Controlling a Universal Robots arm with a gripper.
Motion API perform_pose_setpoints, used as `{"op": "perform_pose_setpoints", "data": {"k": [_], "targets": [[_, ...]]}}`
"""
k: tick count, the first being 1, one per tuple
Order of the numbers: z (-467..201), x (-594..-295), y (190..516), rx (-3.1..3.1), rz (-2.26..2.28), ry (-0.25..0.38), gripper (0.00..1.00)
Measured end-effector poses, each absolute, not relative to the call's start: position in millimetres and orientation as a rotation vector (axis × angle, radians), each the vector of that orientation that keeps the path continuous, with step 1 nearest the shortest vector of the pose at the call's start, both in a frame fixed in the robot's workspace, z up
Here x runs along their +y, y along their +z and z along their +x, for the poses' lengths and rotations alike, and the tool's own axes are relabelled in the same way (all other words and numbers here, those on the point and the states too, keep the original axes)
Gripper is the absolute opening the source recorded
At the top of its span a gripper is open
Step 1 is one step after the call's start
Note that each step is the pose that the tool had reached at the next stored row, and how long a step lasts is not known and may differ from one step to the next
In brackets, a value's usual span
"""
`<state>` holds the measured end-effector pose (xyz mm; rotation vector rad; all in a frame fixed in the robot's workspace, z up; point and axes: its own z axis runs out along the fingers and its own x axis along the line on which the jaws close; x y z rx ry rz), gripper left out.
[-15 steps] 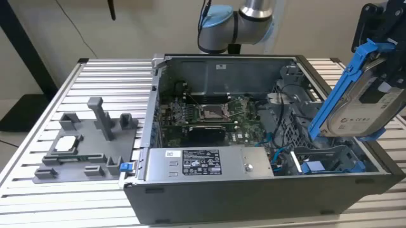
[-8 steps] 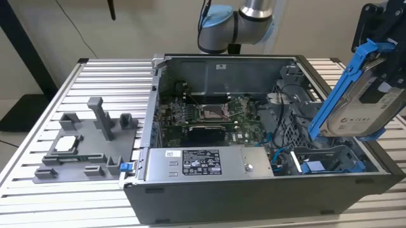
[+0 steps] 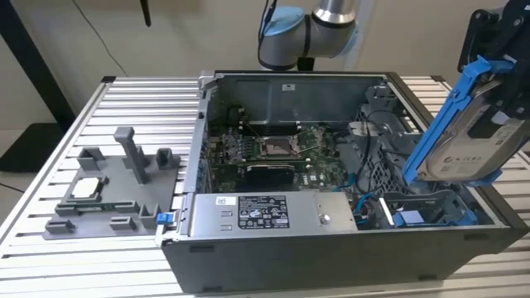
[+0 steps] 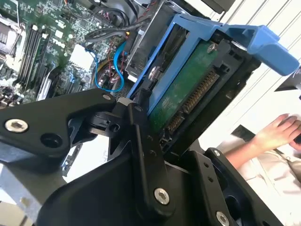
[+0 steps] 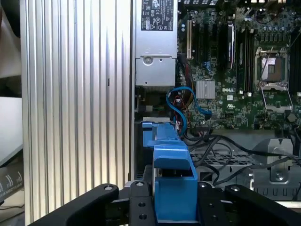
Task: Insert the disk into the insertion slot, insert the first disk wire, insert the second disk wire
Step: 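Insert the disk into the insertion slot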
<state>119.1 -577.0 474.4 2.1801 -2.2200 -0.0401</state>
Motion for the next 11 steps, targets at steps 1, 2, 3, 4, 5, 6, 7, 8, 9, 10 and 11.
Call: {"op": "perform_pose_setpoints", "data": {"k": [1,2,3,4,5,6,7,8,9,10,11], "targets": [[119.4,-577.0,473.0,-2.22,2.18,-0.04,0.0],[119.7,-577.0,471.6,-2.22,2.18,-0.04,0.0],[119.8,-577.0,470.1,-2.22,2.18,-0.04,0.0],[119.9,-577.0,468.7,-2.22,2.18,-0.04,0.0],[120.1,-577.0,467.2,-2.22,2.18,-0.04,0.0],[120.1,-577.0,465.8,-2.22,2.18,-0.04,0.0],[120.1,-577.0,464.6,-2.22,2.18,-0.04,0.0],[120.1,-577.0,464.1,-2.22,2.18,-0.04,0.0],[120.1,-577.0,464.0,-2.22,2.18,-0.04,0.0],[120.1,-577.0,464.0,-2.22,2.18,-0.04,0.0],[120.1,-577.0,464.0,-2.22,2.18,-0.04,0.0]]}}
